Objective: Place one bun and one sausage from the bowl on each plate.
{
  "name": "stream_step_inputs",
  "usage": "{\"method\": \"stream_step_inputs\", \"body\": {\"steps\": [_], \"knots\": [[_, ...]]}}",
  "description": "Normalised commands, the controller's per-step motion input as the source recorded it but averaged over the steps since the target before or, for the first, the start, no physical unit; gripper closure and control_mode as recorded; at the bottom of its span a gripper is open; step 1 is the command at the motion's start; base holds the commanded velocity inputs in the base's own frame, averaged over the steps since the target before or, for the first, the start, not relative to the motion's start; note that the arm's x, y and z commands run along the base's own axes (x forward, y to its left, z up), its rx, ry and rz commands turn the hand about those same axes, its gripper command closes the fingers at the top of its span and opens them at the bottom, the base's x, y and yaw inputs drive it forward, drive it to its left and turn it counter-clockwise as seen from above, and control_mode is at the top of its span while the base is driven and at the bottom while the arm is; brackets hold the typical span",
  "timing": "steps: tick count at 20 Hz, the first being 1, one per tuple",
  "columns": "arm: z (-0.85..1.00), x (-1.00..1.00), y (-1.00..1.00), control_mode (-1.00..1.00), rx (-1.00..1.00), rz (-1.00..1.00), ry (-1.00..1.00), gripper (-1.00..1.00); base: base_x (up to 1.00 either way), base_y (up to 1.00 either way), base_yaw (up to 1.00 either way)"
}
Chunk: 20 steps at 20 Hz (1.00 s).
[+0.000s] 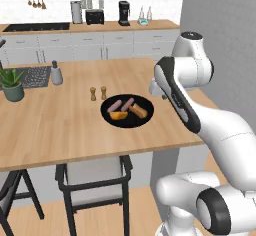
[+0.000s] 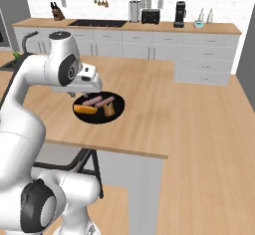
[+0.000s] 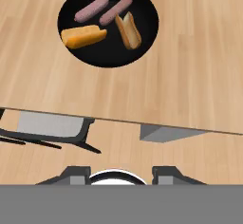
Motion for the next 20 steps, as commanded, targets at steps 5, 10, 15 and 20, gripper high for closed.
{"method": "stream_step_inputs", "body": {"steps": [5, 10, 15, 20], "knots": [[-0.09, 0.32, 0.06, -1.00, 0.00, 0.00, 0.00, -1.00, 0.00, 0.00, 0.00], [-0.47, 0.67, 0.15, -1.00, -0.05, 0.02, 0.03, -1.00, 0.00, 0.00, 0.00], [-0.40, 0.81, 0.01, -1.00, -0.02, 0.06, 0.06, -1.00, 0.00, 0.00, 0.00], [-0.38, 0.80, 0.01, -1.00, -0.01, 0.03, 0.09, -1.00, 0.00, 0.00, 0.00]]}}
